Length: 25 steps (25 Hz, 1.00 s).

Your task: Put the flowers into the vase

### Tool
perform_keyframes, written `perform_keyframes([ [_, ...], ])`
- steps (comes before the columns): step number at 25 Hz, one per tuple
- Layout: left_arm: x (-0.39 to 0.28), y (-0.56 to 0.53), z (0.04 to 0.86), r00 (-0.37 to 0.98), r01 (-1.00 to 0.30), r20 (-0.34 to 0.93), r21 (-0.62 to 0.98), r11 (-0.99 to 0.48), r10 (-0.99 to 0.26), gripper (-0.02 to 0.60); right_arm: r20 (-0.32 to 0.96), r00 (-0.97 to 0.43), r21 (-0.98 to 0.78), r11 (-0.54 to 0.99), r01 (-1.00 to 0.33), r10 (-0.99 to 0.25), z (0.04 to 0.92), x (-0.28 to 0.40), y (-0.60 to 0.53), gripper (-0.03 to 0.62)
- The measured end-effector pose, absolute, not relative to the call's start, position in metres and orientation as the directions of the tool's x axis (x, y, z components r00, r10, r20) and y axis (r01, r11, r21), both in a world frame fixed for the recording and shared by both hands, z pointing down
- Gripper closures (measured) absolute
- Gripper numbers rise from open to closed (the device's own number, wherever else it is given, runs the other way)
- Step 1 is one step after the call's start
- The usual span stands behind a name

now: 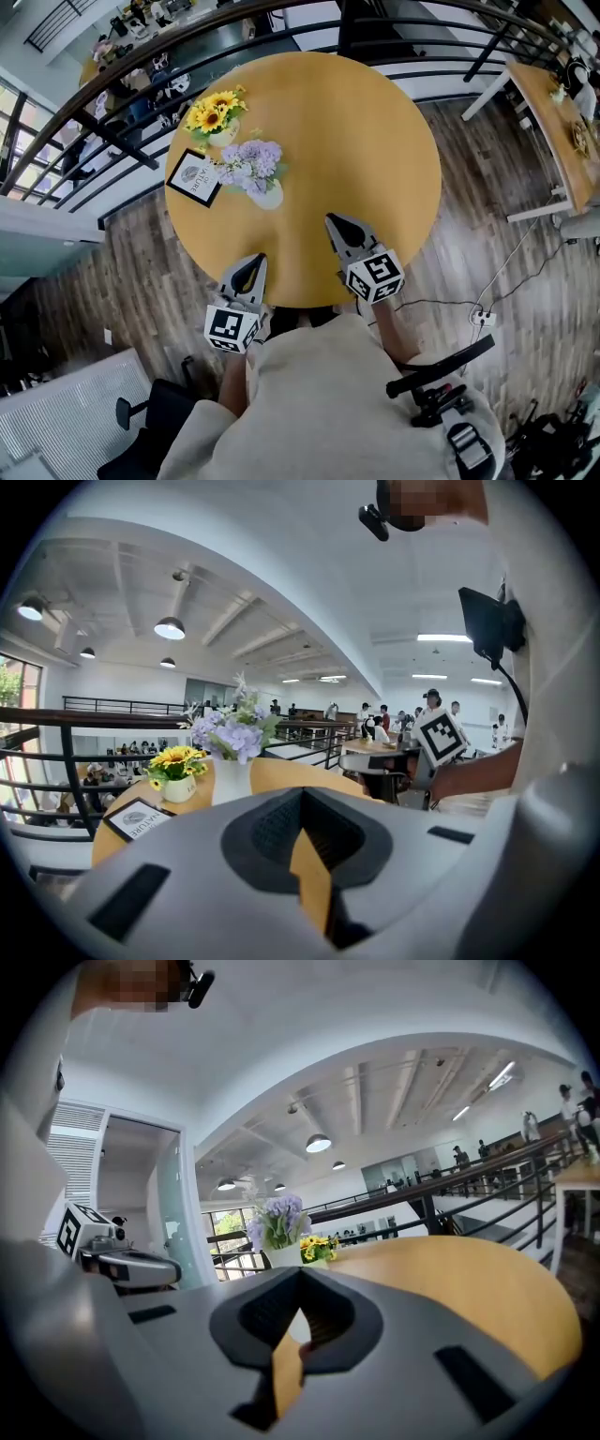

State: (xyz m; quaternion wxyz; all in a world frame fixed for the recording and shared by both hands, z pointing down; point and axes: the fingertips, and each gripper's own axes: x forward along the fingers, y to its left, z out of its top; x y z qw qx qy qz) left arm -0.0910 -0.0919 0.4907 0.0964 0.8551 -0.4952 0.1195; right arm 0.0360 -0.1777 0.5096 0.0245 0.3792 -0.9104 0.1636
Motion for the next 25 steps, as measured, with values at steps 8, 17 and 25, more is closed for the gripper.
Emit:
perform_keyframes([
  [8, -0.045, -0.082, 0.483, 0.577, -0.803, 0.270, 0.016, -0.596, -0.771, 0.574, 0.057, -0.660, -0.309, 0.615, -0.725, -0.749, 0.482, 0.094, -0.135, 0.585],
  [17, -0.025, -0.007, 0.488, 0.643, -0.750, 0.260, 0.023, -0.661, -0.721, 0.575, 0.061, -0.568, -0.314, 0.525, -0.791, -0.821, 0.475, 0.147, -0.037, 0.585],
  [25, -0.013, 0.086, 0.494, 0.643, -0.758, 0.237, 0.057, -0.650, -0.729, 0.574, 0.103, -0.609, -0.288, 0.563, -0.775, -0.786, 0.474, 0.139, 0.058, 0.585],
])
